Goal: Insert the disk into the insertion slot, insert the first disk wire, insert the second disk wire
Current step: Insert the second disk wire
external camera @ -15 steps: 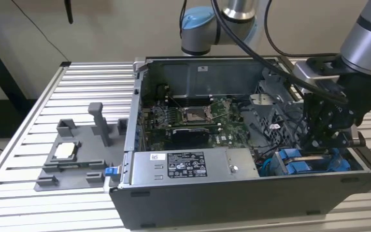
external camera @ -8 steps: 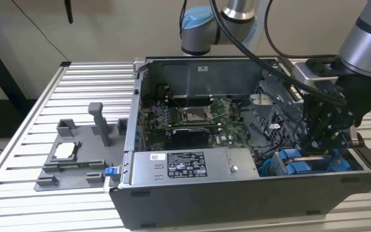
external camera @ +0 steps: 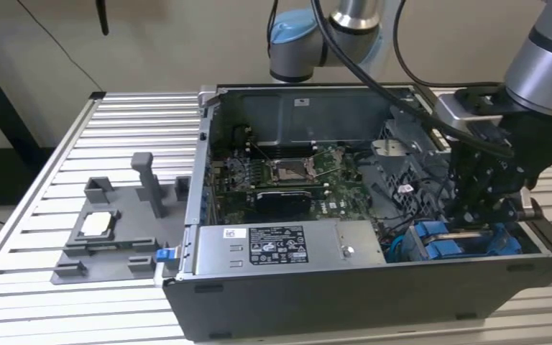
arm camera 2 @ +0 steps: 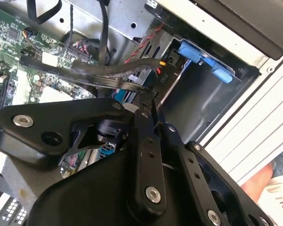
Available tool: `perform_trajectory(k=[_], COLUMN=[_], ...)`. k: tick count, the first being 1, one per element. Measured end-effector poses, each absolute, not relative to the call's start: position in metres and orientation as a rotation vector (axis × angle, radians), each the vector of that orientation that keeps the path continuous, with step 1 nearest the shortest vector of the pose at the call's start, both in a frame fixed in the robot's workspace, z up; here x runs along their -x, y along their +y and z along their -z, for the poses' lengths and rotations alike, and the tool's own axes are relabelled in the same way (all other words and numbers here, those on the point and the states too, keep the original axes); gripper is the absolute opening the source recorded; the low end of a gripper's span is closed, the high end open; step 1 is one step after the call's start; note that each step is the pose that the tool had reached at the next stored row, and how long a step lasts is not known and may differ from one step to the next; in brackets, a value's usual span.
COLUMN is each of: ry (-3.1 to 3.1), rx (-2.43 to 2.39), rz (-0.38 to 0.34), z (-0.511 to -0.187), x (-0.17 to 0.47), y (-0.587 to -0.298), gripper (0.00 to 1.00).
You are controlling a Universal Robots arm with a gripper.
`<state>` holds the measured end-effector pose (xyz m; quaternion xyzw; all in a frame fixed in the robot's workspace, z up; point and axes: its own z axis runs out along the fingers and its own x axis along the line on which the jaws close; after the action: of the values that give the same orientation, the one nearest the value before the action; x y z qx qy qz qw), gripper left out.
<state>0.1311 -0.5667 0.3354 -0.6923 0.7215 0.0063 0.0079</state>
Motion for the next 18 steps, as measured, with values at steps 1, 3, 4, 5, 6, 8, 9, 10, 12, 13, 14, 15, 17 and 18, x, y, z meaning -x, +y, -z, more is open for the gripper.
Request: perform_trajectory(k=[1,3,4,5,6,8,9,10,12,13,14,15,17,18], ry=[2.255,2.256,2.256,2.256,2.256,2.256,2.256,2.256,2.256,2.256,2.256,2.256,2.257,2.257], rx=[2.164,2.164,2.164,2.164,2.164,2.164,2.164,2.164,2.164,2.164,2.163,2.163,2.162,2.162], rz=[-0.020,-0.019,-0.019,-0.019,-0.019,-0.019,-0.019,-0.019,-0.019,-0.019,-0.019,-0.019,-0.018,-0.018], z=[-0.335,-0.337,-0.340,-0.343,-0.347,-0.355,-0.360,-0.365,-0.373,-0.376,-0.380,-0.382,-0.388,-0.390], x=[-0.131,-0.131,-0.131,-0.131,-0.131,-0.131,-0.131,-0.131,-0.131,-0.131,-0.131,-0.131,-0.131,-0.131], y=[-0.567,-0.567,-0.567,-0.567,-0.567,-0.568,-0.568,-0.568,-0.568,-0.568,-0.568,-0.568,-0.568,-0.568], gripper=[0.23,0.30,0.30,0.30,0.30,0.30,0.30,0.30,0.30,0.30,0.30,0.30,0.30,0.30])
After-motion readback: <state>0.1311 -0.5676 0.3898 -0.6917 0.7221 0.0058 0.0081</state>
